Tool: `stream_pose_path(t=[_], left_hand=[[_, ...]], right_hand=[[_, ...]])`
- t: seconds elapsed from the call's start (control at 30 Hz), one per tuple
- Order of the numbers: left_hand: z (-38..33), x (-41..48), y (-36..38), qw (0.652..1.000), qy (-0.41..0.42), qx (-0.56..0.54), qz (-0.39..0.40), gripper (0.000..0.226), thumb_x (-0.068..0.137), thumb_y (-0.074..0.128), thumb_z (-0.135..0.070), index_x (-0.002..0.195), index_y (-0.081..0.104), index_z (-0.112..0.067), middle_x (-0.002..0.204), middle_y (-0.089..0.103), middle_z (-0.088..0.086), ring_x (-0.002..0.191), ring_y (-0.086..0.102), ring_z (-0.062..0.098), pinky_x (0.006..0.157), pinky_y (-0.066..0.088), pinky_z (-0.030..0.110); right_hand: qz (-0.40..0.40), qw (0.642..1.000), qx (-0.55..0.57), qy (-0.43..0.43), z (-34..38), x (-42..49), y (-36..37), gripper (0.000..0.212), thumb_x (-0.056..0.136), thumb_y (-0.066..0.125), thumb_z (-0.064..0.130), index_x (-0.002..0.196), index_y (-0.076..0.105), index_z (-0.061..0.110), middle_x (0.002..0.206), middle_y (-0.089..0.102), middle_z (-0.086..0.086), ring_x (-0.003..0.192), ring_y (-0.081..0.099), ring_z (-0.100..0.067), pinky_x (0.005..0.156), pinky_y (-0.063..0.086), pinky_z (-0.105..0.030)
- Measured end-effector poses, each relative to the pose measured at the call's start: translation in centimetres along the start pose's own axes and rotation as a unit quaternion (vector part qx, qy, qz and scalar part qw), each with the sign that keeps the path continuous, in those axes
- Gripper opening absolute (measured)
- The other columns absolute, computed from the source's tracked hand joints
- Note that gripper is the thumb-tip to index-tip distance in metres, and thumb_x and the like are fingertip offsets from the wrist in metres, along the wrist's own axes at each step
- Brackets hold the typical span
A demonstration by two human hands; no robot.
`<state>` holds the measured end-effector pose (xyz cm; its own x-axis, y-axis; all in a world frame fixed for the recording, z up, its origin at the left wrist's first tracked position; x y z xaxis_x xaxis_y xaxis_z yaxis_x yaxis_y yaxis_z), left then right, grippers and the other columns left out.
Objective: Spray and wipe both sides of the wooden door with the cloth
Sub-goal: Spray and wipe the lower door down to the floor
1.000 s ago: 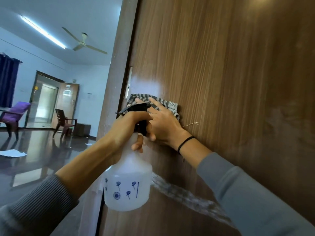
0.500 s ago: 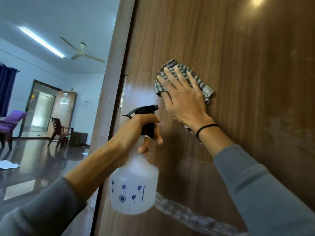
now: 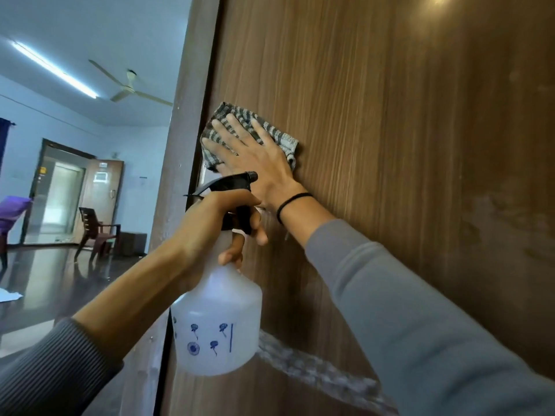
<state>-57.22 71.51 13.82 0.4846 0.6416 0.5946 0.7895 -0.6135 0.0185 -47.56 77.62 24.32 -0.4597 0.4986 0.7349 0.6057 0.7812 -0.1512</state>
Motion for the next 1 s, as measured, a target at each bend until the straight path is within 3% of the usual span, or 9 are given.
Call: stream_pose_path(t=[0.1,0.23,0.37,0.47,0.57,0.7,0.8,0.83,1.0], left_hand=[[-0.1,0.5,0.8,1.0,-0.006,0.007,0.007,0.038,0.093,0.053,-0.023,0.059,0.057,-0.005,0.072,0.067,0.026,0.025,0.03,0.021,0.036,0.039,0.026],[0.6,1.1,1.2,1.0,0.002,-0.005,0.016,0.038,0.091,0.056,-0.028,0.058,0.058,-0.01,0.075,0.068,0.023,0.027,0.029,0.019,0.037,0.04,0.027],[1.8,2.0,1.3,0.999,0.014,-0.008,0.033,0.036,0.091,0.056,-0.03,0.061,0.059,-0.009,0.077,0.068,0.026,0.027,0.031,0.02,0.037,0.041,0.03],[2.6,2.2,1.5,0.999,0.002,-0.011,0.05,0.037,0.091,0.055,-0.03,0.062,0.059,-0.008,0.079,0.067,0.028,0.026,0.032,0.022,0.036,0.042,0.031],[3.0,2.0,2.0,0.998,-0.003,-0.007,0.058,0.038,0.092,0.054,-0.029,0.061,0.059,-0.008,0.078,0.067,0.029,0.026,0.032,0.023,0.037,0.041,0.032],[2.7,0.8,3.0,0.999,0.005,-0.005,0.034,0.041,0.093,0.054,-0.029,0.056,0.06,-0.012,0.073,0.066,0.025,0.029,0.03,0.023,0.038,0.039,0.031],[2.6,-0.3,3.9,1.0,0.003,-0.004,0.021,0.043,0.094,0.055,-0.03,0.054,0.061,-0.015,0.07,0.066,0.023,0.031,0.029,0.023,0.039,0.039,0.031],[2.6,-0.5,4.2,1.0,0.002,-0.002,0.027,0.044,0.094,0.055,-0.029,0.053,0.061,-0.014,0.071,0.066,0.024,0.03,0.03,0.023,0.038,0.039,0.03],[2.6,-1.1,5.2,0.998,-0.018,-0.016,0.049,0.04,0.093,0.055,-0.027,0.056,0.059,-0.01,0.074,0.066,0.028,0.027,0.031,0.023,0.036,0.039,0.028]], right_hand=[[-0.017,0.999,0.033,0.031,-3.0,-2.5,-2.2,0.056,0.107,0.029,0.042,0.161,0.019,0.031,0.17,0.01,0.0,0.157,0.004,-0.022,0.126,0.002,-0.048],[-0.084,0.983,0.059,0.154,-9.7,-6.0,-3.8,0.055,0.104,0.031,0.043,0.158,0.032,0.03,0.168,0.02,-0.001,0.156,0.013,-0.022,0.126,0.006,-0.048],[-0.114,0.951,0.056,0.283,-14.8,-9.2,-4.2,0.056,0.105,0.028,0.045,0.159,0.029,0.03,0.17,0.01,-0.008,0.157,0.005,-0.025,0.126,0.005,-0.047],[-0.112,0.939,0.056,0.32,-14.1,-9.3,-4.0,0.055,0.105,0.028,0.043,0.159,0.027,0.031,0.17,0.009,-0.008,0.157,0.003,-0.026,0.126,0.003,-0.049],[-0.114,0.951,0.051,0.282,-10.7,-9.5,-3.6,0.055,0.103,0.031,0.041,0.158,0.03,0.032,0.169,0.016,-0.005,0.156,0.009,-0.026,0.124,0.008,-0.053],[-0.076,0.99,0.062,0.104,-0.8,-12.5,-1.6,0.053,0.106,0.033,0.036,0.157,0.034,0.024,0.167,0.023,-0.006,0.156,0.011,-0.029,0.123,0.011,-0.054],[-0.078,0.988,0.131,0.026,2.3,-15.1,-1.4,0.049,0.097,0.041,0.03,0.14,0.059,0.014,0.141,0.06,-0.009,0.145,0.041,-0.032,0.122,0.026,-0.053],[-0.076,0.988,0.13,0.015,2.2,-15.9,-1.4,0.048,0.095,0.045,0.03,0.136,0.062,0.013,0.136,0.065,-0.009,0.141,0.046,-0.031,0.122,0.026,-0.052],[-0.054,0.991,0.101,0.063,-2.9,-19.6,-2.5,0.052,0.102,0.04,0.035,0.154,0.04,0.026,0.165,0.03,-0.002,0.155,0.018,-0.022,0.125,0.015,-0.05]])
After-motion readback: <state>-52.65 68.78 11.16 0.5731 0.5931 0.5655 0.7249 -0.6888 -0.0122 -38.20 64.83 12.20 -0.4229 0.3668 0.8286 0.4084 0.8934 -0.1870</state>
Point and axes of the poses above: each hand's wrist, its own x-axis towards the middle knuckle, its own y-axis out of the palm, z = x × y, the point moved 4 cm from there along x, towards the middle knuckle
